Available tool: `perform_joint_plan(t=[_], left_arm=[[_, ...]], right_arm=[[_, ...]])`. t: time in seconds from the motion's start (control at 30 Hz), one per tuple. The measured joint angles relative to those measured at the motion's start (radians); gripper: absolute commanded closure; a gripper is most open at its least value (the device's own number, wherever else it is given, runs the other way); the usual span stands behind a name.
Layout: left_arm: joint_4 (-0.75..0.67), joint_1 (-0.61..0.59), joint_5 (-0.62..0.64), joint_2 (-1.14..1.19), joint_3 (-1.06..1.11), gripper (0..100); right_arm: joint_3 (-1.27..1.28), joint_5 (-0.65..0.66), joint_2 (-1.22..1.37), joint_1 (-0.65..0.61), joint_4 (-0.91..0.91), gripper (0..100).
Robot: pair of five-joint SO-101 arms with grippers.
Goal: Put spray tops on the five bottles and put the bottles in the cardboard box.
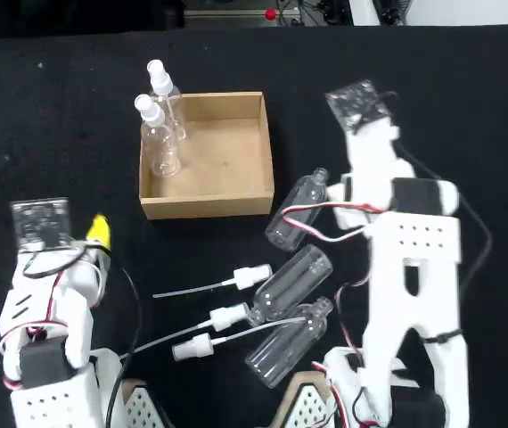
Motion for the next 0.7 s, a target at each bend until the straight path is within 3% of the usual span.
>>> perform_joint_plan(t=[0.17, 0.37, 0.53, 0.7], left_arm=[[0.192, 0.098, -0.206, 0.051, -0.152, 80], [0.443, 0.233, -0.365, 0.302, -0.379, 80], [0.608, 0.425, -0.391, 0.539, -0.612, 80], [0.611, 0.64, -0.321, 0.713, -0.686, 80]], right_arm=[[0.061, 0.055, -0.005, 0.117, 0.003, 80.8], [0.124, 0.121, -0.005, 0.241, 0.003, 80.8], [0.143, 0.172, -0.005, 0.358, 0.002, 80.8], [0.143, 0.227, -0.005, 0.511, -0.035, 80.8]])
